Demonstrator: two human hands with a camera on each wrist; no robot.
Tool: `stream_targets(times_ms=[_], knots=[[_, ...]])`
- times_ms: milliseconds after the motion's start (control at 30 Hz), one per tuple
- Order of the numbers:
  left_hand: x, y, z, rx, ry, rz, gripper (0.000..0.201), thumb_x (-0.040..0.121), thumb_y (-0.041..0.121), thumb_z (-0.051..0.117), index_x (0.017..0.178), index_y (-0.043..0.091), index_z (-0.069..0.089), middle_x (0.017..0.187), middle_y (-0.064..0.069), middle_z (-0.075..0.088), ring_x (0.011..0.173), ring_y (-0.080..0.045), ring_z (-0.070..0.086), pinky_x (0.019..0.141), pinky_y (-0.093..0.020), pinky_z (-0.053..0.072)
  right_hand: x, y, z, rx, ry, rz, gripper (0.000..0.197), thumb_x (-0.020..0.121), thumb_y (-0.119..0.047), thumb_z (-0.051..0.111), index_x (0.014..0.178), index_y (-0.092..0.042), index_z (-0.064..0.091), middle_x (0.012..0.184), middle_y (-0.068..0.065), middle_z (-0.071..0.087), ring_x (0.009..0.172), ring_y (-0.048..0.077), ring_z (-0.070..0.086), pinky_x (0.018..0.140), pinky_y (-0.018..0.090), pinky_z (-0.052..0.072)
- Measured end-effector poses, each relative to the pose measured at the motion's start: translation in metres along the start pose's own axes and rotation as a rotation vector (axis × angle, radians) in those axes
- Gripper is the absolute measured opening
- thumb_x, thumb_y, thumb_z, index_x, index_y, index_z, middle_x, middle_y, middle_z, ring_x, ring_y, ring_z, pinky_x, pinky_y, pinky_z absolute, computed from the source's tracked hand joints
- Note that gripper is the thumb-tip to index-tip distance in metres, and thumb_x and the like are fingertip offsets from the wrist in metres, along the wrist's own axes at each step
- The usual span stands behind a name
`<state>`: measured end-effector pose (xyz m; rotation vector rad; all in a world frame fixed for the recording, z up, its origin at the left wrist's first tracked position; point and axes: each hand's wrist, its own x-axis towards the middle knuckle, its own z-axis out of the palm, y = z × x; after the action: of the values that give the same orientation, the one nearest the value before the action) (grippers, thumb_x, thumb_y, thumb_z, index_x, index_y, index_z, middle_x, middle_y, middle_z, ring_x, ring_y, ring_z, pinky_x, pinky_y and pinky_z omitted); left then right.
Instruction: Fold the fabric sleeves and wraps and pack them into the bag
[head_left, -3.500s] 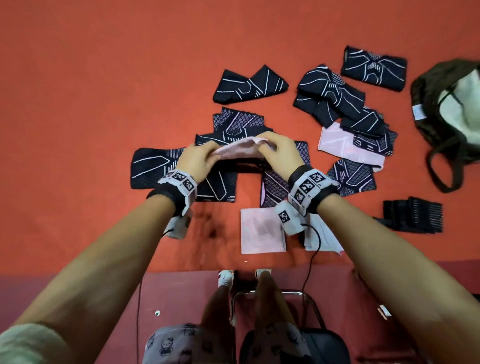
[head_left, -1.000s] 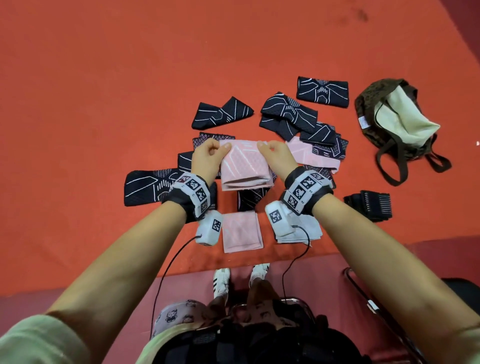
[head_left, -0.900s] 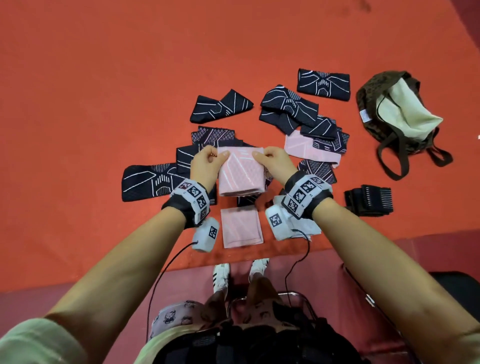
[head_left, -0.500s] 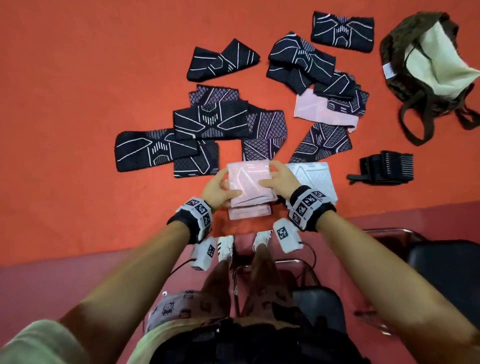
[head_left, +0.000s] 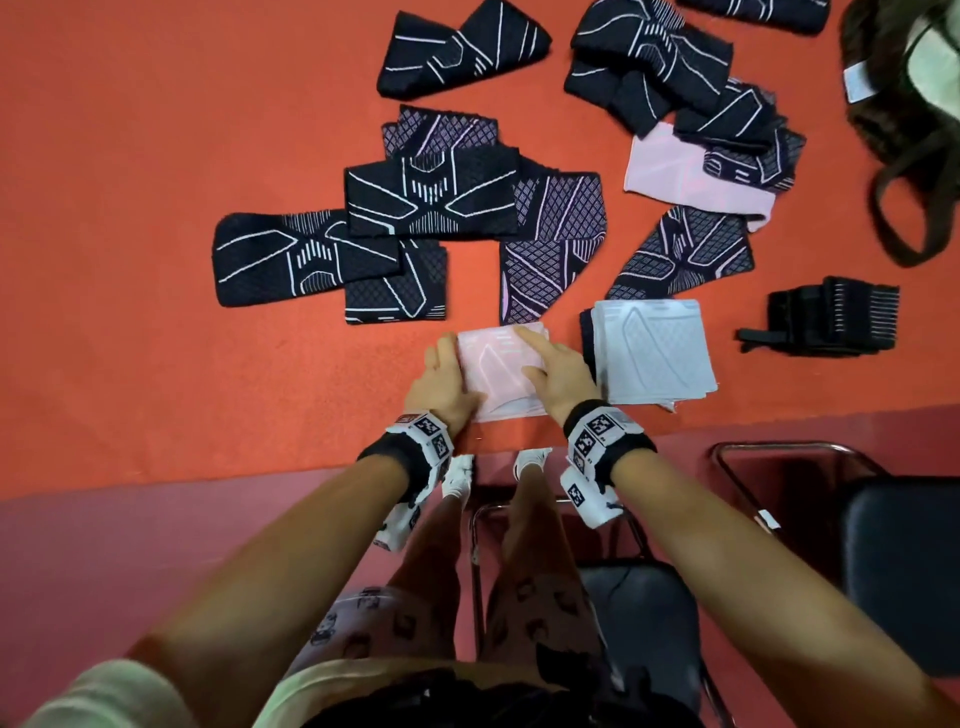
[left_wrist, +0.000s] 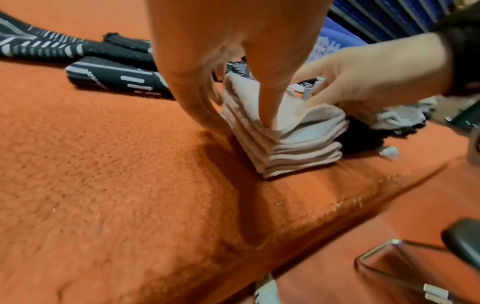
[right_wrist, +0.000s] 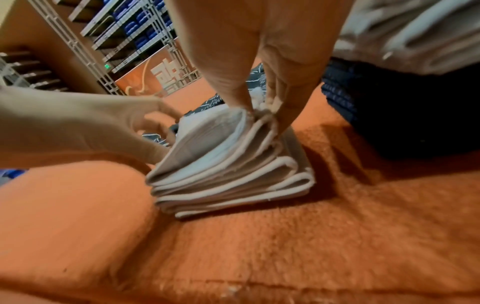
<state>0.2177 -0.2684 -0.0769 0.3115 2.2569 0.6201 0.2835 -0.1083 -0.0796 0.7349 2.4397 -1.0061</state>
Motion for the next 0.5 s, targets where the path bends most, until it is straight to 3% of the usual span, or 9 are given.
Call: stream_targets(times_ms=[67,133,167,233,300,367,500], knots=[[0.001,-0.004,0.004,0.239,0.114,0.184,0.085,0.074,0.016,0.065,0.146,0.018,0.02,0.139,-0.011,0.032,0.124,-0.032,0.038,0.1,-0.045,0.039,0.0,0.001,0.0,-0.109,-0.006,0.003,0.057,0.094,-0.013,0.047,0.144,-0.033,0.032,0.107,0.011,0.045,0.097,0.028,0.05,0.093,0.035,0.043],[0.005,-0.006,0.007,0.432,0.097,0.343,0.083,0.079,0.011,0.056,0.15,0.022,0.014,0.155,-0.005,0.018,0.143,-0.027,0.014,0.115,-0.05,0.016,-0.004,0.004,0.001,-0.282,0.008,-0.036,0.059,0.092,-0.017,0.049,0.146,-0.03,0.028,0.122,0.013,0.04,0.106,0.029,0.046,0.094,0.04,0.043],[0.008,-0.007,0.009,0.499,0.057,0.391,0.079,0.084,0.011,0.05,0.151,0.022,0.009,0.159,-0.001,0.009,0.146,-0.023,0.002,0.116,-0.05,0.003,-0.007,0.006,0.001,-0.368,0.025,-0.083,0.062,0.091,-0.02,0.052,0.147,-0.026,0.027,0.131,0.015,0.036,0.114,0.031,0.041,0.098,0.042,0.041],[0.014,-0.011,0.014,0.569,-0.002,0.424,0.068,0.095,0.022,0.039,0.151,0.018,-0.001,0.16,0.004,-0.004,0.146,-0.02,-0.012,0.114,-0.051,-0.009,-0.009,0.01,0.002,-0.464,-0.003,-0.177,0.068,0.091,-0.026,0.055,0.149,-0.017,0.021,0.153,0.014,0.018,0.136,0.035,0.023,0.111,0.046,0.027],[0.018,-0.015,0.018,0.6,-0.043,0.418,0.073,0.097,0.048,0.032,0.15,0.015,-0.005,0.159,0.003,-0.012,0.145,-0.021,-0.016,0.113,-0.056,-0.01,-0.009,0.015,0.007,-0.536,-0.118,-0.196,0.076,0.093,-0.035,0.05,0.151,-0.013,0.006,0.159,0.007,-0.005,0.146,0.03,-0.001,0.119,0.046,0.01],[0.02,-0.018,0.02,0.657,-0.07,0.421,0.09,0.089,0.066,0.031,0.15,0.013,-0.008,0.158,0.001,-0.015,0.145,-0.022,-0.017,0.113,-0.06,-0.006,-0.007,0.018,0.013,-0.612,-0.167,-0.18,0.082,0.093,-0.042,0.046,0.15,-0.011,-0.004,0.158,0.005,-0.015,0.146,0.028,-0.011,0.119,0.046,0.003],[0.024,-0.017,0.022,0.707,-0.054,0.404,0.098,0.084,0.071,0.033,0.15,0.011,-0.008,0.158,-0.001,-0.015,0.145,-0.025,-0.016,0.11,-0.064,-0.005,-0.004,0.015,0.021,-0.653,-0.16,-0.137,0.087,0.092,-0.047,0.044,0.149,-0.01,-0.01,0.158,0.007,-0.017,0.146,0.031,-0.011,0.118,0.047,0.001]])
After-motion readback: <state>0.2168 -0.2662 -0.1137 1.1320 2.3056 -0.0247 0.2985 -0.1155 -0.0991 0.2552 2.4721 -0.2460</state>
